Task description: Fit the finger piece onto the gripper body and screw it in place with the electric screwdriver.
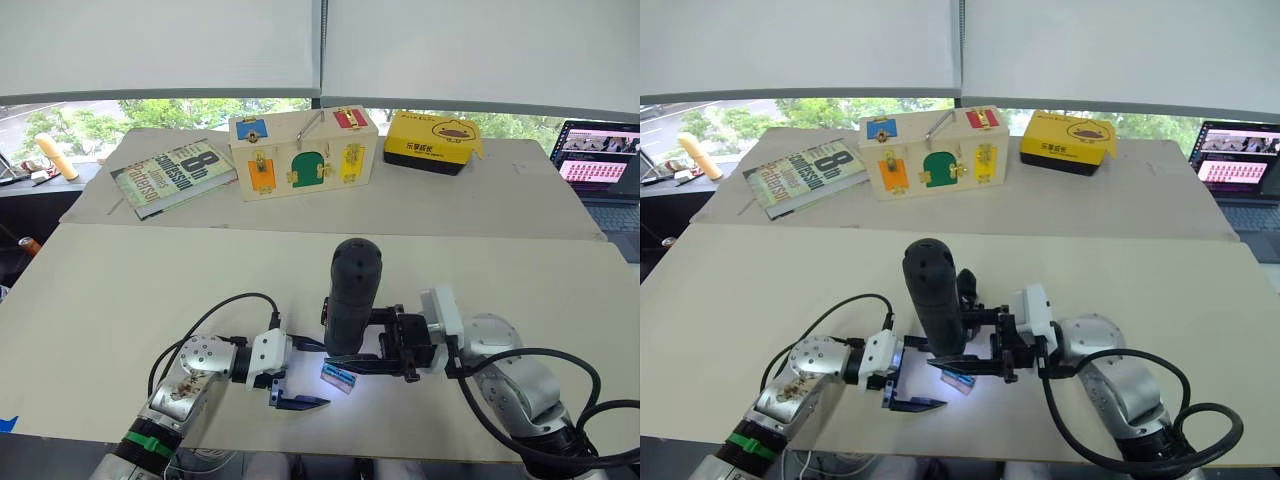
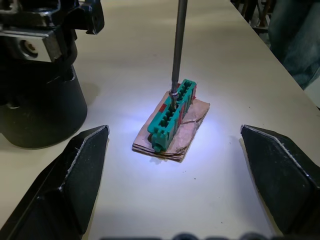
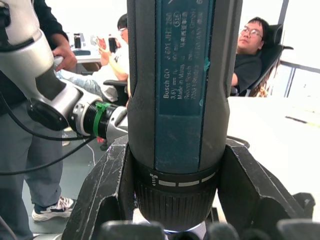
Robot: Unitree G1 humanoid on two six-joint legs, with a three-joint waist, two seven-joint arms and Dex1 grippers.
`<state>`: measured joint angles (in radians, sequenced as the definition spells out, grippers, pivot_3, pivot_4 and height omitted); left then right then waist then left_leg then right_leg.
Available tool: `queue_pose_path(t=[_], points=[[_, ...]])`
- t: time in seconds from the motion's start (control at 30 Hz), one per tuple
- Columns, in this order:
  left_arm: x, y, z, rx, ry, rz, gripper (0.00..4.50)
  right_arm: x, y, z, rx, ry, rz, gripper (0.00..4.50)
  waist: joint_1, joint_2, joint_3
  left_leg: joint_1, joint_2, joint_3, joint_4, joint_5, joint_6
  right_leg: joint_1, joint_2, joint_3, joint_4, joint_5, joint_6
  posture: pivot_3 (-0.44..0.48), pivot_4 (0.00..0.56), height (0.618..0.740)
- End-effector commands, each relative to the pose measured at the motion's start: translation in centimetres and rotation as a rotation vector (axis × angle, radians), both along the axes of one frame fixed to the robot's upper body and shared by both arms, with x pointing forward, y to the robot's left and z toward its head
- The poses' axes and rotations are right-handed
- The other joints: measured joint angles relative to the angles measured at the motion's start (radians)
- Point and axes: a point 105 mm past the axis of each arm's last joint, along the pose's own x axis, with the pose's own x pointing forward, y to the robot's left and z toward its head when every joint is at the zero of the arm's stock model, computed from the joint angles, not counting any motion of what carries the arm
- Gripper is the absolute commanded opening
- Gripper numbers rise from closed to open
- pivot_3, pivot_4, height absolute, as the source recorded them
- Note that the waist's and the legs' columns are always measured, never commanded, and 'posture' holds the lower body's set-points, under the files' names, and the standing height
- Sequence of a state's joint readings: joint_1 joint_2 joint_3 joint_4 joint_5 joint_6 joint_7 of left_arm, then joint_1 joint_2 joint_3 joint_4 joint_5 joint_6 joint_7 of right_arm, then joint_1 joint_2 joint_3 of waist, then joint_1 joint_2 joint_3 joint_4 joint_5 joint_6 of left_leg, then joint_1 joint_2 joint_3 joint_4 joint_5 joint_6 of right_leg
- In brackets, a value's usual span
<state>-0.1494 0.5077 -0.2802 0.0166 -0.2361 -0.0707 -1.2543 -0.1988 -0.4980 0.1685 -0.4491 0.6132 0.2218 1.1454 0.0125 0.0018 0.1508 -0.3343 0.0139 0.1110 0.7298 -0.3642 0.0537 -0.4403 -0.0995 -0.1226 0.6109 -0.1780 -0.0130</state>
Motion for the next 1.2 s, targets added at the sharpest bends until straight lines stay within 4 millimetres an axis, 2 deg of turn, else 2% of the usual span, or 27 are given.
queue_pose_path(t=[0.03,0.2,0.5,0.73,0.87,1.0,1.07,1.2], points=[[-0.3,0.7,0.3,-0.031,0.039,0.014,4.45,-0.7,-0.1,2.8,0.072,-0.07,0.019,1.9,-0.001,0.0,0.0,0.0,0.0,0.0,0.0,0.0,0.0,0.0,0.0,0.0,0.0,0.0,0.0,0.0,0.15,0.74],[-0.5,2.0,1.8,-0.064,0.031,-0.002,4.45,-1.0,-0.1,3.9,0.097,-0.069,0.018,1.9,-0.004,0.0,0.0,-0.001,0.001,0.0,0.0,0.0,0.0,-0.002,0.001,0.0,0.0,0.0,0.0,0.0,0.15,0.74],[-0.4,3.8,5.8,-0.153,-0.03,0.048,4.45,-1.7,-0.8,7.0,0.132,-0.093,0.015,1.9,-0.001,-0.001,0.001,-0.003,0.0,0.0,0.0,0.0,0.0,-0.003,-0.001,-0.001,0.0,0.0,0.0,0.0,0.15,0.74],[-0.3,4.1,8.3,-0.208,-0.066,0.076,4.45,-2.0,-1.6,9.1,0.134,-0.106,0.018,1.9,-0.002,-0.001,0.002,-0.003,0.0,0.0,0.0,0.0,-0.001,-0.003,0.001,-0.001,0.0,0.0,0.0,0.0,0.15,0.74],[0.2,4.4,9.0,-0.213,-0.028,0.099,4.45,-1.8,-1.9,10.2,0.126,-0.125,0.015,1.9,-0.001,-0.001,0.002,-0.002,0.0,0.001,0.0,0.0,-0.001,-0.002,0.002,-0.001,0.0,0.0,0.0,0.0,0.15,0.74],[1.8,4.7,8.6,-0.191,-0.042,0.167,4.45,-1.6,-2.1,11.0,0.121,-0.14,0.007,1.9,-0.001,-0.001,0.002,-0.002,0.0,0.001,0.0,0.0,-0.001,-0.002,0.002,0.0,-0.001,0.0,0.0,0.0,0.15,0.74],[3.0,4.8,7.8,-0.167,-0.047,0.232,4.45,-1.6,-2.2,11.1,0.114,-0.14,0.007,1.9,0.0,-0.001,0.002,-0.002,0.0,0.001,0.0,0.0,-0.001,-0.002,0.003,0.0,-0.001,0.0,0.0,0.0,0.15,0.74],[3.9,4.3,5.5,-0.085,-0.034,0.243,4.45,-1.6,-2.2,11.2,0.105,-0.139,0.005,1.9,-0.001,-0.001,0.002,-0.002,-0.001,0.002,0.0,0.0,-0.001,-0.001,0.004,0.0,-0.001,0.0,0.0,0.0,0.15,0.74]])
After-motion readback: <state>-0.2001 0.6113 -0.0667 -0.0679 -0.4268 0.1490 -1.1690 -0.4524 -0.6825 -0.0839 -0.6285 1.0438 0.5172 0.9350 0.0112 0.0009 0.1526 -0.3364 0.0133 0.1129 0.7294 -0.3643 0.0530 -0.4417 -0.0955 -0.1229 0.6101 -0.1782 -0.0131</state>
